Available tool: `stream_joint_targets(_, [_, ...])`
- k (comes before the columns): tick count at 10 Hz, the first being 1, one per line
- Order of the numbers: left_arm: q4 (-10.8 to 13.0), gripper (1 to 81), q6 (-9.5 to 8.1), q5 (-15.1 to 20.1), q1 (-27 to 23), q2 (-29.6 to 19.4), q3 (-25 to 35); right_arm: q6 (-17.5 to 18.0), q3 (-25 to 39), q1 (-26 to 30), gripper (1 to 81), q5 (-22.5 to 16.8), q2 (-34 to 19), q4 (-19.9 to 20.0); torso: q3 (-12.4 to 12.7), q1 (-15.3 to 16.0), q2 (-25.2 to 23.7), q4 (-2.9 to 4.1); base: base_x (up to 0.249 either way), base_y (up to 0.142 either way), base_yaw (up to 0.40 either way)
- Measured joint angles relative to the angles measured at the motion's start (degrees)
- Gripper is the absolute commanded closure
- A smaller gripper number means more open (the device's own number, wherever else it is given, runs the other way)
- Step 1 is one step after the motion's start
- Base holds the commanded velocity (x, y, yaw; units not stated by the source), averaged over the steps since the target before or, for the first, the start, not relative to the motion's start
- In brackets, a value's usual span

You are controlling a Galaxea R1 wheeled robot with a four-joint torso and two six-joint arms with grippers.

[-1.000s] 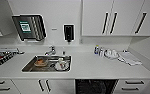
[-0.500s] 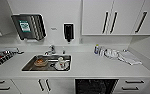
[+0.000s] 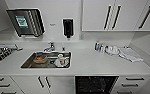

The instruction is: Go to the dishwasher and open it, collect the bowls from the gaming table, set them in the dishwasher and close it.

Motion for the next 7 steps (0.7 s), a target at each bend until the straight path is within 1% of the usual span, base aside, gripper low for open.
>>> stream_joint_targets(2, [-1.1,81.1,-0.02,2.6,-3.7,-0.7,0.4,0.0,0.0,0.0,81.1,0.8,0.0,0.0,0.0,0.0,0.0,0.0,0.0,0.0,0.0])
stream_joint_targets(4, [-2.0,81.1,-0.07,4.4,-7.7,-0.6,0.7,0.0,0.0,0.0,81.1,1.0,0.0,0.0,0.0,0.0,0.0,0.0,0.0,0.0,0.0])
stream_joint_targets(7, [-3.1,81.1,-0.24,8.3,-12.4,1.6,0.8,0.0,0.1,0.1,81.1,1.4,0.3,0.0,0.0,0.0,0.0,0.0,0.0,0.0,0.0])
